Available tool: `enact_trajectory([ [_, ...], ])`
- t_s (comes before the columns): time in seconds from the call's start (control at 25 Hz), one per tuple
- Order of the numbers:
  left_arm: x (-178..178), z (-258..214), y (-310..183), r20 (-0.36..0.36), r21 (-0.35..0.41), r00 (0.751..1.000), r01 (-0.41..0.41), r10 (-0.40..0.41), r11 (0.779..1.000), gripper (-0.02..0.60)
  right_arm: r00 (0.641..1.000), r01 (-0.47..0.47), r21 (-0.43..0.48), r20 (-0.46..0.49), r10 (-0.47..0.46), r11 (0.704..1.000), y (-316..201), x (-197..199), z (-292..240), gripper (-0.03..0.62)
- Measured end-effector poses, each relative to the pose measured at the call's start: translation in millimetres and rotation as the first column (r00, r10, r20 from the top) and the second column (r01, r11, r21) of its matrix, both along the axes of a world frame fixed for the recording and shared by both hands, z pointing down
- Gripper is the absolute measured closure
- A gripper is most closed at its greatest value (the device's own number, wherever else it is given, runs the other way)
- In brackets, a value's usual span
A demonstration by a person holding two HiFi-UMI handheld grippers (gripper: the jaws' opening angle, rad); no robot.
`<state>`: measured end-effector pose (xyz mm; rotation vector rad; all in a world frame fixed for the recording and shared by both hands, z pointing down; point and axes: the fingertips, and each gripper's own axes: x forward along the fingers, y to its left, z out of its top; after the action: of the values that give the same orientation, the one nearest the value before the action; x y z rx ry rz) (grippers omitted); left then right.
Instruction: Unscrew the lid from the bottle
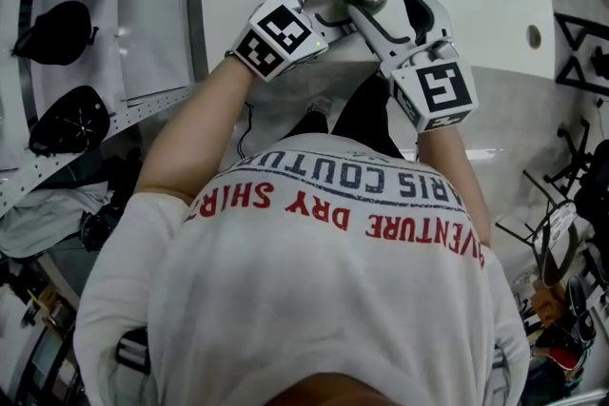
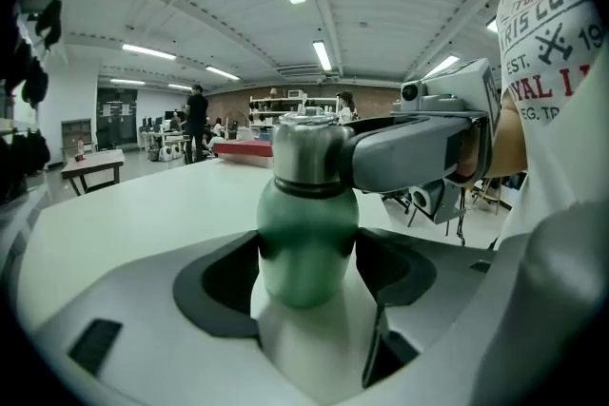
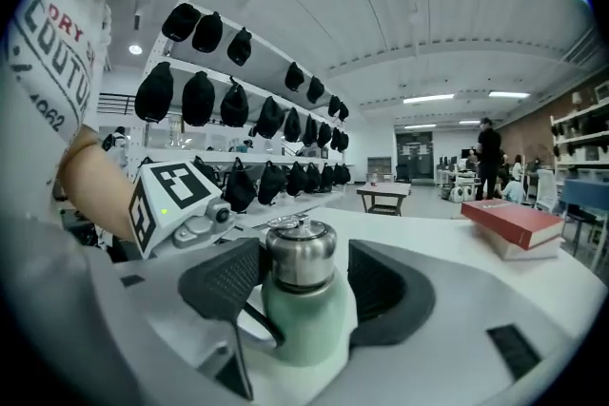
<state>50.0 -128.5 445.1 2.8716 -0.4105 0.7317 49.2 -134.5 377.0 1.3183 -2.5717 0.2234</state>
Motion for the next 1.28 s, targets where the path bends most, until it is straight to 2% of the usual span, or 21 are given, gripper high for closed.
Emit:
enact_trajectory([
  [0.12, 0.5, -0.6, 0.8, -0.013, 0.001, 1.0, 0.018, -0.018, 1.0, 0.247, 1.0, -0.02, 0.012, -0.02, 0.02, 1.0, -1.3, -3.3, 0.0, 0.336],
  [0.36, 0.4, -1.1, -0.2, -0.015, -0.002, 0.999, 0.037, -0.037, 0.999, 0.247, 0.998, -0.032, 0.018, -0.055, 0.033, 0.999, -4.1, -3.9, 1.4, 0.352],
  [0.56, -0.9, 0.5, -0.3, -0.014, -0.003, 0.999, 0.039, -0.039, 0.999, 0.247, 0.998, 0.005, 0.006, -0.066, -0.005, 1.0, -3.9, -5.1, 3.8, 0.358],
  [0.8, -0.6, 0.6, -0.5, 0.007, -0.002, 1.0, 0.003, -0.003, 1.0, 0.247, 0.993, 0.1, -0.012, -0.06, -0.1, 0.995, -3.2, -4.9, 3.7, 0.358],
  [0.96, 0.7, 0.3, -0.2, 0.02, -0.004, 1.0, -0.017, 0.017, 1.0, 0.247, 0.981, 0.189, -0.029, -0.045, -0.19, 0.982, -2.4, -3.4, 3.7, 0.358],
  [1.12, -0.6, 0.5, -0.3, 0.035, -0.007, 0.999, -0.035, 0.035, 0.999, 0.247, 0.956, 0.285, -0.041, -0.065, -0.287, 0.958, -1.9, -5.5, 3.6, 0.358],
  [1.28, -1.3, 1.2, 0.5, 0.049, -0.012, 0.997, -0.059, 0.059, 0.998, 0.247, 0.917, 0.387, -0.062, -0.084, -0.391, 0.92, 0.1, -7.6, 4.0, 0.358],
])
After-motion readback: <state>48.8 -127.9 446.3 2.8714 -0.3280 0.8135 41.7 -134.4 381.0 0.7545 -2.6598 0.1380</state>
